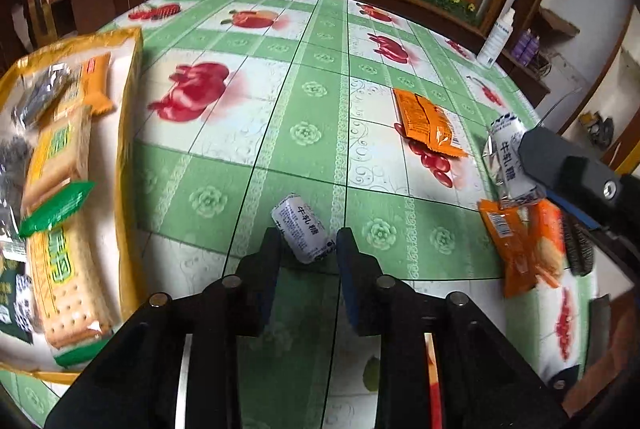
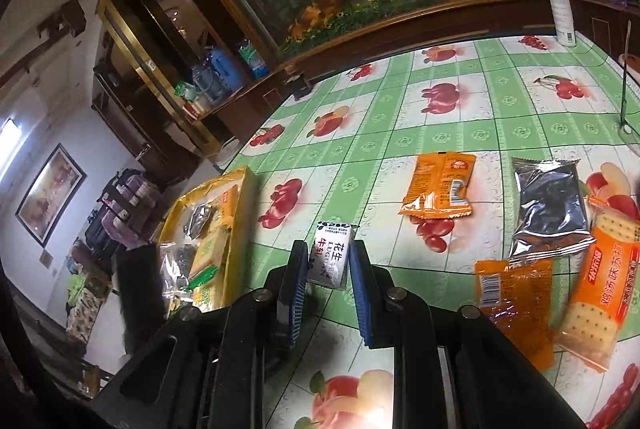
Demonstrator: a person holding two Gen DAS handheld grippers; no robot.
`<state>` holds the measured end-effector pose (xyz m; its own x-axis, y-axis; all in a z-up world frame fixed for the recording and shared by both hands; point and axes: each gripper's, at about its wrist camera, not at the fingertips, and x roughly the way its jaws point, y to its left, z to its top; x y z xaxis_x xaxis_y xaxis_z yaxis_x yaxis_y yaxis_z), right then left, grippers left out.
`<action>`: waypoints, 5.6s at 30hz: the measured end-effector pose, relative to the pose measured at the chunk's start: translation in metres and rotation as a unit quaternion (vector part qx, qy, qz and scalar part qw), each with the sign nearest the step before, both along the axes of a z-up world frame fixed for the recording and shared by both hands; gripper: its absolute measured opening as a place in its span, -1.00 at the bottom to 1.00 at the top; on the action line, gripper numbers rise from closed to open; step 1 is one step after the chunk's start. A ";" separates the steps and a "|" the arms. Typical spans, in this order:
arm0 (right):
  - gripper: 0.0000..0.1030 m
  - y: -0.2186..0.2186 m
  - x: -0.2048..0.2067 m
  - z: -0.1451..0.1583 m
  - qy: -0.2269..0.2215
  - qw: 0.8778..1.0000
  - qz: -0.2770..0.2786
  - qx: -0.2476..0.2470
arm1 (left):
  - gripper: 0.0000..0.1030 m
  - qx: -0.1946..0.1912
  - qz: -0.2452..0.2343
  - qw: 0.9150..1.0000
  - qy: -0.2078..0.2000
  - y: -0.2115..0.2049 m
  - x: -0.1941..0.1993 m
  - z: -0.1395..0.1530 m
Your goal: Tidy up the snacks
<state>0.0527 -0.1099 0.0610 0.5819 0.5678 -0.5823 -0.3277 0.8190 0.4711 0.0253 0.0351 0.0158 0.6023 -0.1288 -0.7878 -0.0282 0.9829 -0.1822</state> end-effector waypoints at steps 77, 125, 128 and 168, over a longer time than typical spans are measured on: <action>-0.33 0.211 -0.043 -0.028 -0.018 0.988 0.142 -0.057 | -0.62 0.001 0.125 0.987 -0.106 0.167 -0.113 0.011; 0.18 -0.129 0.006 -0.037 0.099 0.944 -0.268 -0.166 | 0.33 -0.013 -0.002 0.983 -0.182 0.063 -0.134 0.047; 0.22 -0.123 0.008 -0.043 0.096 0.947 -0.254 -0.171 | 0.33 -0.008 -0.026 0.985 -0.171 0.048 -0.133 0.046; 0.13 -0.057 -0.011 -0.050 0.083 0.983 -0.085 -0.142 | 0.48 -0.006 -0.128 0.989 0.076 -0.011 0.002 0.009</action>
